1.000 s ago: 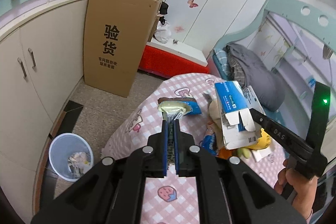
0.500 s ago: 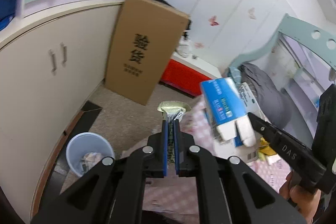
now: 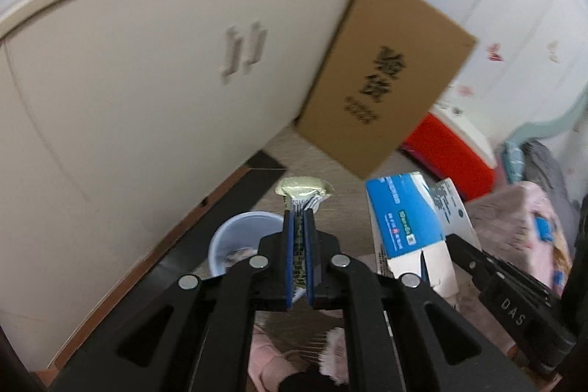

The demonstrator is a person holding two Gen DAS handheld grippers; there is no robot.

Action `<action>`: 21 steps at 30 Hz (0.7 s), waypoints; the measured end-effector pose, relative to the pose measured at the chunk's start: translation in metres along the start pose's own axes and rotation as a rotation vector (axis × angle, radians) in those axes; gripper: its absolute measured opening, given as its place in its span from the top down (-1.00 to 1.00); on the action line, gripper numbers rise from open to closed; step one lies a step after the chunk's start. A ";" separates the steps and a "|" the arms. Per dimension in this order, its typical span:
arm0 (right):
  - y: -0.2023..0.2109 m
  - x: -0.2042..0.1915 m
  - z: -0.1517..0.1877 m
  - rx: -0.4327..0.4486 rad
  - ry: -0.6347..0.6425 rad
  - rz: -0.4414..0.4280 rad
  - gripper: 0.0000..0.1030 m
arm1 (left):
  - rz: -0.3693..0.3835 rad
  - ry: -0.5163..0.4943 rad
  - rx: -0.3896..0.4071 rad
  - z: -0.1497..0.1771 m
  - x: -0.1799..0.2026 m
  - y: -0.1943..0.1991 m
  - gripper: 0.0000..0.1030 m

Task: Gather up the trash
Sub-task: 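Carry both items to the wastebasket and open both grippers over it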

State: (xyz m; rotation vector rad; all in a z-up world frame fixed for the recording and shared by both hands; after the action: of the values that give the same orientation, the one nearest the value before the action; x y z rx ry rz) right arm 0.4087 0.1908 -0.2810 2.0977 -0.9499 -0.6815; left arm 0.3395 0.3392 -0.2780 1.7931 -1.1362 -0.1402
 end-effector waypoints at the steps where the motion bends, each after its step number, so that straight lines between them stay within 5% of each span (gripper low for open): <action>1: -0.011 -0.003 0.000 -0.007 -0.002 -0.004 0.89 | -0.018 0.006 0.000 -0.001 -0.007 -0.006 0.91; 4: -0.042 -0.006 0.001 -0.026 -0.021 -0.026 0.82 | -0.072 0.030 0.005 -0.007 -0.026 -0.022 0.91; 5: -0.051 -0.006 0.003 -0.034 -0.026 -0.043 0.58 | -0.085 0.034 0.005 -0.009 -0.030 -0.026 0.91; 6: -0.060 -0.006 0.005 -0.040 -0.030 -0.052 -0.02 | -0.094 0.038 0.002 -0.010 -0.034 -0.031 0.91; 8: -0.077 -0.002 0.013 -0.046 -0.015 -0.009 -0.38 | -0.107 0.041 -0.016 -0.009 -0.038 -0.042 0.91; 21: -0.078 0.020 0.035 -0.047 -0.040 0.069 -0.38 | -0.089 0.008 -0.086 0.013 -0.024 -0.072 0.91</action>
State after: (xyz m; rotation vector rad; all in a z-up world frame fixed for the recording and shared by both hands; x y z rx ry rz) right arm 0.4279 0.1973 -0.3665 2.0075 -1.0143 -0.7053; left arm 0.3649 0.3548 -0.3491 1.7669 -1.0304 -0.2312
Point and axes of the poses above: each gripper's, at about its wrist camera, not at the fingertips, and y roughly against the way its jaws point, x to its right, z to its underside, the point moved 9 cm from there along -y, roughly the way its jaws point, and after that the axes turned 10 degrees about y, right-handed, at the moved point
